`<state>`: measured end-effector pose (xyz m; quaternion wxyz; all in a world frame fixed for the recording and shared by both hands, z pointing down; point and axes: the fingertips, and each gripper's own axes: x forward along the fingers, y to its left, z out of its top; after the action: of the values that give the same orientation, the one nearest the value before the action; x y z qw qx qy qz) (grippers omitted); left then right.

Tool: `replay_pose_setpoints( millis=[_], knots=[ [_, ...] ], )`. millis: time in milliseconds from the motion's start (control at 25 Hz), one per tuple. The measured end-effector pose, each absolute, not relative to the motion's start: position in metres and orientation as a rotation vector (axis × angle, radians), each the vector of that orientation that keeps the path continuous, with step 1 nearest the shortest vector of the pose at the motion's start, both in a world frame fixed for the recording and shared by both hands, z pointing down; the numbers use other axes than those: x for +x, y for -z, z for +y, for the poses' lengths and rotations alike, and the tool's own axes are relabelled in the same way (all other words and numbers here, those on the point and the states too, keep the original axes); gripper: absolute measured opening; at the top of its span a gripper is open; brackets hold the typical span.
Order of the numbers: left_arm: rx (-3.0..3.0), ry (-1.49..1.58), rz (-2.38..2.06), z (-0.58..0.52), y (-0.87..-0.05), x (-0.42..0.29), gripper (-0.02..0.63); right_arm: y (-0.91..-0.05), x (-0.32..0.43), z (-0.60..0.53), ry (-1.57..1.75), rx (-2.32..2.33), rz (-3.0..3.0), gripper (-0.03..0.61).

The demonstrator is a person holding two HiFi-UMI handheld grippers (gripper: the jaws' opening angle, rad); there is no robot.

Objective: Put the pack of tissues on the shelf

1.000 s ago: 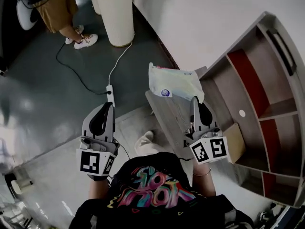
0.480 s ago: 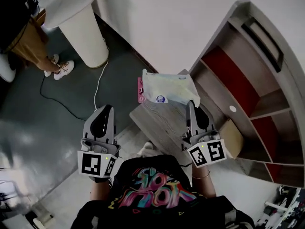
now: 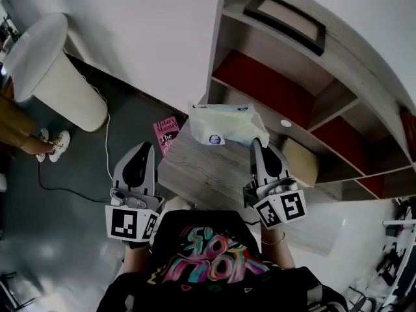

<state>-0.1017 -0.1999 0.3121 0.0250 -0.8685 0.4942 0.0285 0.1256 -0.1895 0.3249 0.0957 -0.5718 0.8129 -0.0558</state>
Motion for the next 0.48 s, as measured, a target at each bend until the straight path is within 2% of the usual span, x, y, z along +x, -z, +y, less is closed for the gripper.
replay_pose_setpoints(
  millis=[480],
  knots=[
    [-2.911, -0.119, 1.022, -0.233, -0.298, -0.030, 0.037, -0.309, 0.184, -0.146, 0.068, -2.085, 2.061, 0.017]
  ],
)
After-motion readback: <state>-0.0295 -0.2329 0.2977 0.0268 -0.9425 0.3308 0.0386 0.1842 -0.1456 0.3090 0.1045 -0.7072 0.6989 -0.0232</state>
